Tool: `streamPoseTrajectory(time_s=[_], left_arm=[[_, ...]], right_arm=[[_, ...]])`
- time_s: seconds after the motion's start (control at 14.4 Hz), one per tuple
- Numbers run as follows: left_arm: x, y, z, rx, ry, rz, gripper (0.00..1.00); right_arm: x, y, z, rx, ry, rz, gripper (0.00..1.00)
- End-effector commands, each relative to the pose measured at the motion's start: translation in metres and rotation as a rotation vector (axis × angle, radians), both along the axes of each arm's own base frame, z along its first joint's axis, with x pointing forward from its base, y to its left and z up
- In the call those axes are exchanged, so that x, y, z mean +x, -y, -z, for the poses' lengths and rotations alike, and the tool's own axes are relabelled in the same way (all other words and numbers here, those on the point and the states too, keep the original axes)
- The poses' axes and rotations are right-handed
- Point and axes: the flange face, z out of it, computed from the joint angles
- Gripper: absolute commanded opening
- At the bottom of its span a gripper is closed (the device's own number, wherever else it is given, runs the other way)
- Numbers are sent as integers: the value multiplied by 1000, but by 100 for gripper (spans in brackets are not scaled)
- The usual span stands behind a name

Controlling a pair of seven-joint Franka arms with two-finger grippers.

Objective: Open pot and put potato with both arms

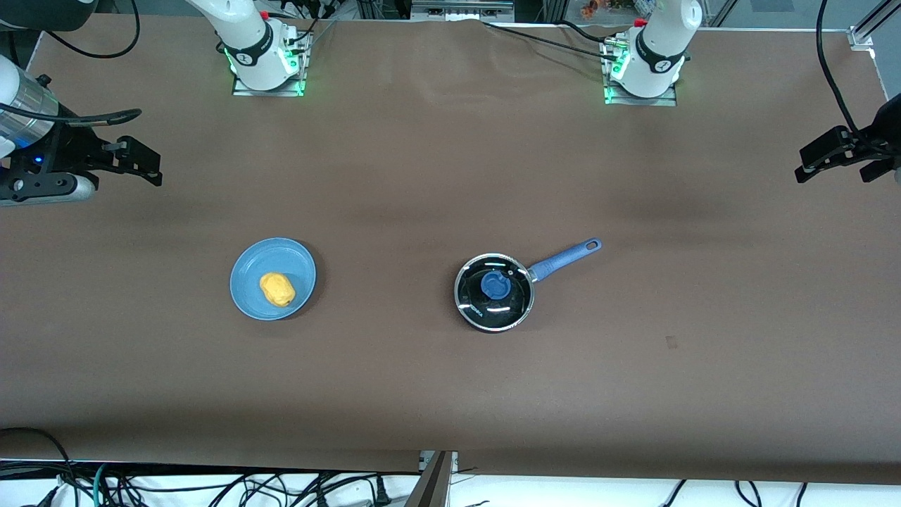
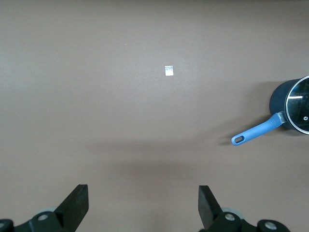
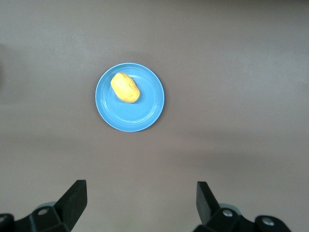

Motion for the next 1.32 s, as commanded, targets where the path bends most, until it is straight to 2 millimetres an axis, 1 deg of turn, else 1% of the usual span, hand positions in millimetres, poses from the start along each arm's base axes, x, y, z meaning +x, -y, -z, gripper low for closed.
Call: streamPoseTrajectory(time_s=[0.0,0.35,0.48,0.62,0.83,0.97,1.18,1.25], left_arm=[[2,-1,-3,5,8,11,100],[3,4,-2,20,4,32,100],[2,-1,-3,7,6,25,100],[3,-1,-2,5,5,14,100],[4,14,-1,4,4,-5,100],[10,50,10,0,-14,-90,100],[16,102,31,9,-47,-123,100],[21,121,37,2,-27,-169,100]], right_arm=[[-4,4,-6,-7,-5,-5,100],[-5,4,-5,-6,-19,0,100],[-5,4,-5,-6,-19,0,100],[-5,4,-5,-6,-19,0,100],[-5,4,-5,-5,-18,0,100],[-5,3,-6,-3,-16,0,100],[-5,3,-6,3,-14,-2,100],[-5,3,-6,5,-13,-2,100]])
